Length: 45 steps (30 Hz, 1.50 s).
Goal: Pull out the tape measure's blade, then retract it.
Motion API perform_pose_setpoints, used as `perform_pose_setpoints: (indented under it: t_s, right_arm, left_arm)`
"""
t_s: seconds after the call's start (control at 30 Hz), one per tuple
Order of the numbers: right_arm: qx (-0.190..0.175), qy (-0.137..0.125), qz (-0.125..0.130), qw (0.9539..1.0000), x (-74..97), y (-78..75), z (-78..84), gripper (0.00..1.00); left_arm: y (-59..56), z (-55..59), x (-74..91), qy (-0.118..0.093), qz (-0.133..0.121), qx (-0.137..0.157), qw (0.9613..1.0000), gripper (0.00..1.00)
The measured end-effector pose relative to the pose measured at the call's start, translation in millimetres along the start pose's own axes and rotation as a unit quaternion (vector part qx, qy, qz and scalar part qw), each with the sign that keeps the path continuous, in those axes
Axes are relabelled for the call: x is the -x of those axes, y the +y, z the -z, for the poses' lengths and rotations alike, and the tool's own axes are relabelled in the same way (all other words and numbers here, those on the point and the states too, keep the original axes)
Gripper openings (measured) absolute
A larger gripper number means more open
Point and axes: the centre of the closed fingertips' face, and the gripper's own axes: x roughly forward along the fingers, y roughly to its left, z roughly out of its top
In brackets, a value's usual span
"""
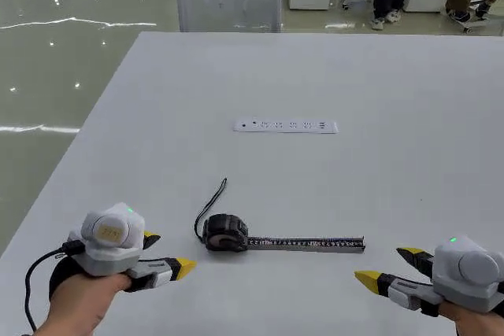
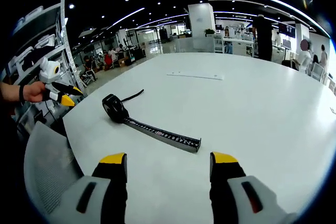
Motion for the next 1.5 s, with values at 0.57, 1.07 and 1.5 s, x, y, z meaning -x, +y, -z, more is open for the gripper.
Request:
perform_pose_setpoints:
  t_s: [0.57,1.07,1.5]
  right_arm:
    - [0.006,0.001,0.012,0.9999,17.4,12.1,3.8,0.66]
    - [-0.008,-0.002,0.027,0.9996,23.5,9.5,3.8,0.66]
    - [-0.005,0.013,0.016,0.9998,21.6,9.3,9.8,0.65]
  left_arm:
    - [10.8,9.4,25.7,-0.030,-0.027,0.045,0.9981,0.52]
    - [-1.7,-1.9,32.4,-0.043,-0.032,0.036,0.9979,0.58]
    - [-17.6,0.9,15.6,-0.029,-0.014,0.025,0.9992,0.60]
